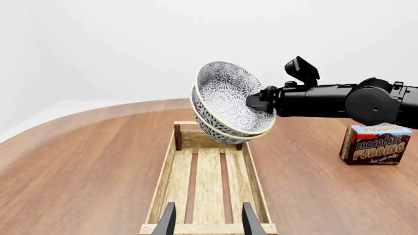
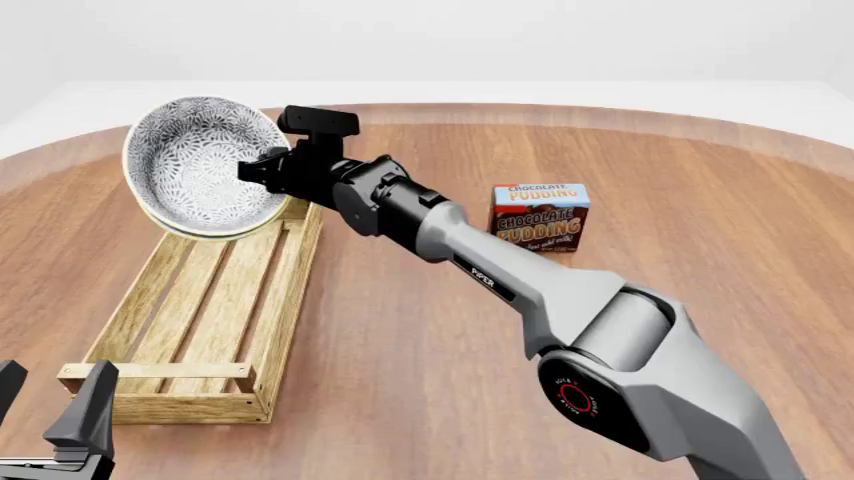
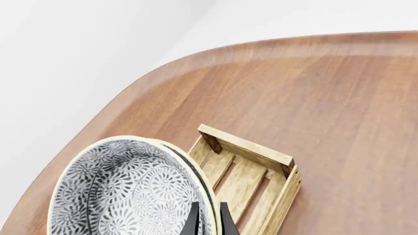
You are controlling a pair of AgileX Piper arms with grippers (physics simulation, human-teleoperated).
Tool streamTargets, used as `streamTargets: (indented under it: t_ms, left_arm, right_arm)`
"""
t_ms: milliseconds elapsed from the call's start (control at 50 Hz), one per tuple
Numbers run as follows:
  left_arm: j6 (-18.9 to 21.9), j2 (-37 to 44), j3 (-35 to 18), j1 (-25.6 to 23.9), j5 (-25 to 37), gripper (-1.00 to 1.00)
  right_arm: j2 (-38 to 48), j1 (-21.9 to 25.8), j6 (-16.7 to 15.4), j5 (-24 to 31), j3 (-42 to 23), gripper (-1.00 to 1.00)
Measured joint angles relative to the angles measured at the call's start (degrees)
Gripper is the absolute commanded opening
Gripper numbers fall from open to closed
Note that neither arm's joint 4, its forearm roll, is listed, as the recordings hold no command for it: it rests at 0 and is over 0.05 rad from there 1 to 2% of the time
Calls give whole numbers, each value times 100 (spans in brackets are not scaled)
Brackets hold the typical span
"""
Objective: Stack the left bowl on the right bowl and place them in the tray.
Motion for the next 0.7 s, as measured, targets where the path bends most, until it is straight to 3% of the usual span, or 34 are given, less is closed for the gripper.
streamTargets:
  t_ms: [700]
  left_arm:
    - [0,0,0,0,0,100]
  right_arm:
    - [578,119,-19,-49,-364,-100]
